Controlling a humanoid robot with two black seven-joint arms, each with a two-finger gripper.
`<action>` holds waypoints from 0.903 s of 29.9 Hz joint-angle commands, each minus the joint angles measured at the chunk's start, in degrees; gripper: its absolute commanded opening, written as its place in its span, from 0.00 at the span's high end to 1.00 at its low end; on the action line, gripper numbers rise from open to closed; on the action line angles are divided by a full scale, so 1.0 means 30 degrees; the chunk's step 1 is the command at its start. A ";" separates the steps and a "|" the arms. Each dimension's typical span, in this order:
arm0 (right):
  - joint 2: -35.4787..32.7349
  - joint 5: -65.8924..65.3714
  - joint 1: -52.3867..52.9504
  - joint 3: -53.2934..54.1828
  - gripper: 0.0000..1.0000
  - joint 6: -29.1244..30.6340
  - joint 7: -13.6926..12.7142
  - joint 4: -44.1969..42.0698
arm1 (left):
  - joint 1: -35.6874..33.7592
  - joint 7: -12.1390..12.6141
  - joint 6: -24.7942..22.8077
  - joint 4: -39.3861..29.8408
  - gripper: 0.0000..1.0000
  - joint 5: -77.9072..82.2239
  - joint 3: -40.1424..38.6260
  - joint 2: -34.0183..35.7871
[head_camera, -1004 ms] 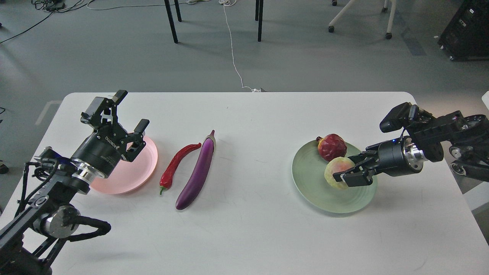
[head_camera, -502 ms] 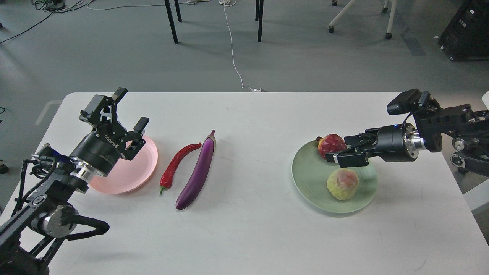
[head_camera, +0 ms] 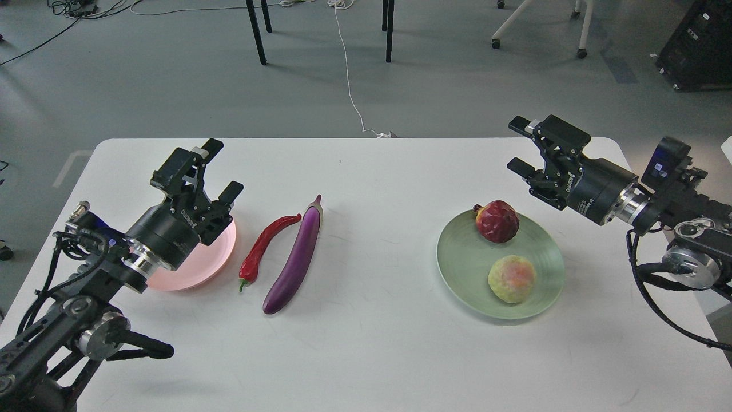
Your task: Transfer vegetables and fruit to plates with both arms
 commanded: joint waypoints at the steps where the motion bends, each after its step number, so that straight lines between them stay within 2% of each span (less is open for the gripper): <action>1: 0.0915 0.2329 -0.3763 0.3988 0.03 0.1222 0.0001 -0.0405 | -0.0748 0.0055 -0.0040 -0.0191 0.01 0.3661 0.0568 -0.0066; 6: 0.1211 0.3593 -0.7252 0.7537 0.03 0.3451 0.0001 -0.0845 | -0.3177 0.0114 0.0047 0.0131 0.01 0.9833 0.3642 0.0313; 9: 0.1240 0.3623 -0.8339 0.8330 0.03 0.3717 0.0001 -0.0758 | -0.4555 0.0084 -0.0011 0.0950 0.01 1.4759 0.4874 0.1045; 14: 0.1240 0.3593 -0.8810 0.8596 0.03 0.3717 0.0001 -0.0641 | -0.8127 0.0026 -0.0011 0.2881 0.01 2.0507 0.7860 0.2422; 20: 0.1211 0.3506 -0.8840 0.8654 0.03 0.3717 0.0001 -0.0670 | -1.1266 -0.0121 -0.0011 0.5487 0.04 2.2185 1.1613 0.2747; 25: 0.1211 0.3359 -0.8840 0.8625 0.03 0.3717 0.0001 -0.0670 | -1.1796 -0.0237 -0.0011 0.7074 0.07 2.3122 1.2494 0.2161; 27: 0.1211 0.3330 -0.8869 0.8654 0.03 0.3717 0.0001 -0.0670 | -1.1738 -0.0617 -0.0011 0.7163 0.11 2.3182 1.2700 0.2102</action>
